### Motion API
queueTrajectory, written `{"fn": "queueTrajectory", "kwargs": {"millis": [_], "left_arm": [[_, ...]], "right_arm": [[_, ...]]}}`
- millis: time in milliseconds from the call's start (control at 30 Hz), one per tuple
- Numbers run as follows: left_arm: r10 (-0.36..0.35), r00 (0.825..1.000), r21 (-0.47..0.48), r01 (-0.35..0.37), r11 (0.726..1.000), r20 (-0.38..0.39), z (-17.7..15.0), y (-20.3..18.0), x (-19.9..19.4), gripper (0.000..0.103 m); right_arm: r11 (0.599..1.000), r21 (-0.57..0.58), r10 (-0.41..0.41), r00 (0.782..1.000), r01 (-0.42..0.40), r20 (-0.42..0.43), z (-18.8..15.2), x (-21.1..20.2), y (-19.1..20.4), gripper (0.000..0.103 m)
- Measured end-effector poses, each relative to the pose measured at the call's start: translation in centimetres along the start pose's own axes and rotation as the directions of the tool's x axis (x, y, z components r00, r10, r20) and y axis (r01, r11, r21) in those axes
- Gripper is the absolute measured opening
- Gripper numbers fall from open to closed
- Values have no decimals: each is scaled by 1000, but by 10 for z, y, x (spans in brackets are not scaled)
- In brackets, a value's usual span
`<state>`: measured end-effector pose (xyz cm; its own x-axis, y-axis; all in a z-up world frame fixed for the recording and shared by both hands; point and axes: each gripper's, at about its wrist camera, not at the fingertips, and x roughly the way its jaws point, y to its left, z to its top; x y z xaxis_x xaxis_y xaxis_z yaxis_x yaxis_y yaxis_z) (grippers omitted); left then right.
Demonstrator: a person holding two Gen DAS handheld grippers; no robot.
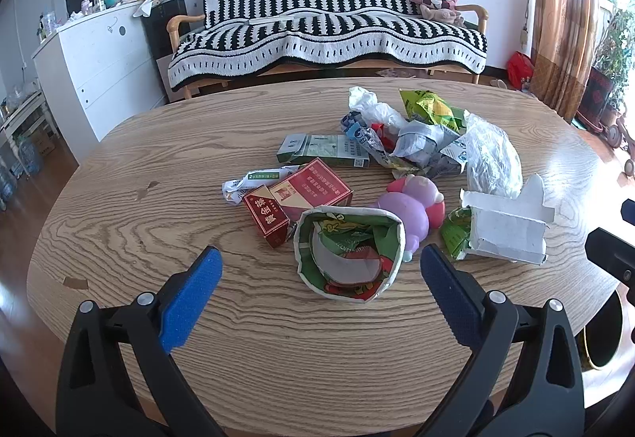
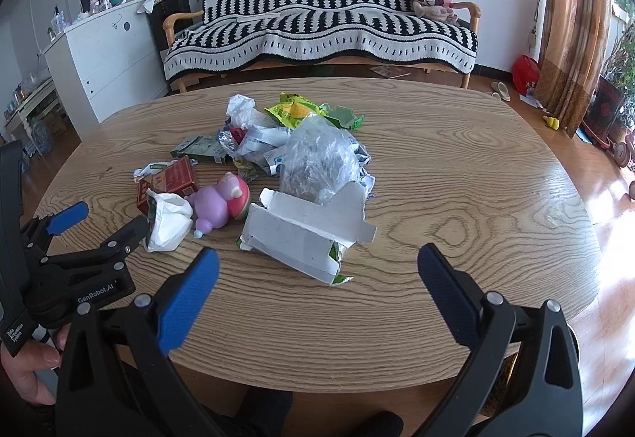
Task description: Collect trash
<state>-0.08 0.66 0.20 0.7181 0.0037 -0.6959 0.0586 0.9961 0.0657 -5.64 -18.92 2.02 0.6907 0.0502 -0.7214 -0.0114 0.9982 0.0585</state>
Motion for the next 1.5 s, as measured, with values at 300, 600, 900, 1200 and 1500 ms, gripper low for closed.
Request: {"fn": "queueTrajectory", "kwargs": {"millis": [300, 600, 900, 1200, 1500], "left_arm": [[-1, 1000, 0, 1, 1000, 0, 0, 0, 0, 97], [-4, 1000, -2, 4, 1000, -2, 0, 1, 0, 97], [-100, 991, -40, 97, 994, -86, -10, 14, 20, 97], [-182, 961, -73, 170, 983, -207, -3, 1, 58, 97], [-165, 955, -50, 157, 986, -246, 3, -11, 77, 90]], "right_arm": [[1000, -2, 1, 1000, -1, 0, 0, 0, 1, 97], [1000, -3, 0, 1000, 0, -2, -1, 1, 0, 97], [991, -127, 40, 995, -52, -94, -7, 21, 12, 97], [981, -92, 146, 963, -171, -228, -3, 75, -20, 97], [959, 129, 280, 911, -252, -303, 3, 124, -35, 89]]}}
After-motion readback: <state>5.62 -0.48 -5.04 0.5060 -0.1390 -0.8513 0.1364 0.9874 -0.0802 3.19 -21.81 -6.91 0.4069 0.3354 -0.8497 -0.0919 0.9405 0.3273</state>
